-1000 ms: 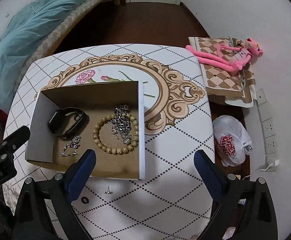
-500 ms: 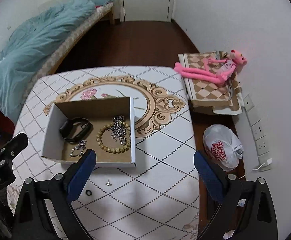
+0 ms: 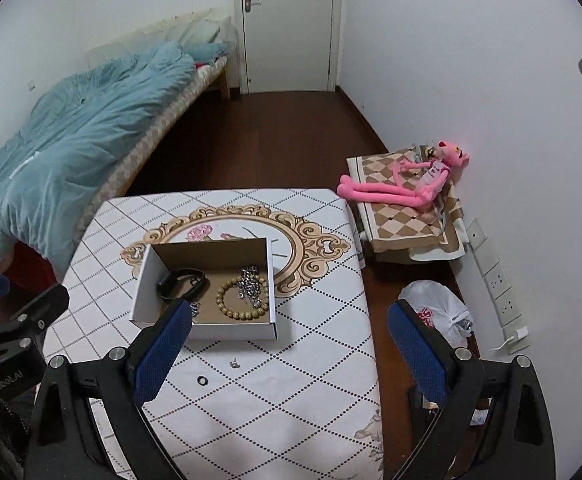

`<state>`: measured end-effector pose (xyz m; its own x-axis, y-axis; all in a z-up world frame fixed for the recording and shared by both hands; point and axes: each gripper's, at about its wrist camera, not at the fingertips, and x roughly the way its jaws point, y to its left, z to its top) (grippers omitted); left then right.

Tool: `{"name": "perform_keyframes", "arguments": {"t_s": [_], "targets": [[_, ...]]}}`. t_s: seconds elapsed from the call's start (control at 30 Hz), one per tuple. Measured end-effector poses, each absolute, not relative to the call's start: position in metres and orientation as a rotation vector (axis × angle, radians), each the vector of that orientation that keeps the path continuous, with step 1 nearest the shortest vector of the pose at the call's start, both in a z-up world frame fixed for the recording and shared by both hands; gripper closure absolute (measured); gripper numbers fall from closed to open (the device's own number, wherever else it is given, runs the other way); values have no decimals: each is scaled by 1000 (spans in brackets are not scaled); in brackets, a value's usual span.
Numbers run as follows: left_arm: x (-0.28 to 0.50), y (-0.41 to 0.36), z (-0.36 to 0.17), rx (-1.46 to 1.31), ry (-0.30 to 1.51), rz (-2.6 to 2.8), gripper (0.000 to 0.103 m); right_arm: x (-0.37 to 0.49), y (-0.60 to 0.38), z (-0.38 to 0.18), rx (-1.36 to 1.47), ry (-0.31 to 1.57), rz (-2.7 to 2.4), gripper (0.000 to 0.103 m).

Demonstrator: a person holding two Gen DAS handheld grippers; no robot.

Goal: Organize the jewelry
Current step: 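Withdraw both open tools from the box, then lower the left tool to the small black ring on the table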

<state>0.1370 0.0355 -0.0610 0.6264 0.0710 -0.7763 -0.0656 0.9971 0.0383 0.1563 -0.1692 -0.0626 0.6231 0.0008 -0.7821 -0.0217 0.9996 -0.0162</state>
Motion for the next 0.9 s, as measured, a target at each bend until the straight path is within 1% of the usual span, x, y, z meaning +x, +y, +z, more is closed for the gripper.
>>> {"name": "perform_keyframes", "arguments": {"t_s": [0.13,0.23,0.37,0.47,0.53,0.57,0.6,0.63,0.7,0.83,0.87,0.9], "targets": [[136,36,-64,-8,904,81,1,153,-171,-65,-1,911,23,3],[137,39,-79,-15,933,100,1,156,-172,-82,7,955,33,3],[142,42,-122,-1,1022,127,1,161,-165,-135,13,1060,62,4],[146,45,-164,11,1114,141,1,166,-160,-182,39,1140,95,5],[148,49,-191,21,1170,157,1,168,-157,-208,58,1161,116,15],[147,50,-198,22,1182,159,1,170,-155,-220,59,1175,121,26],[147,52,-207,23,1200,165,1,171,-152,-232,69,1188,131,34],[148,55,-215,22,1218,170,1,172,-150,-240,76,1192,139,37],[148,59,-226,17,1241,178,1,175,-143,-254,73,1189,152,48],[148,67,-238,16,1264,194,1,179,-130,-269,52,1172,178,56],[148,67,-238,20,1264,196,1,179,-126,-268,32,1151,183,65],[149,67,-239,22,1264,196,1,179,-124,-269,20,1145,184,82]]}}
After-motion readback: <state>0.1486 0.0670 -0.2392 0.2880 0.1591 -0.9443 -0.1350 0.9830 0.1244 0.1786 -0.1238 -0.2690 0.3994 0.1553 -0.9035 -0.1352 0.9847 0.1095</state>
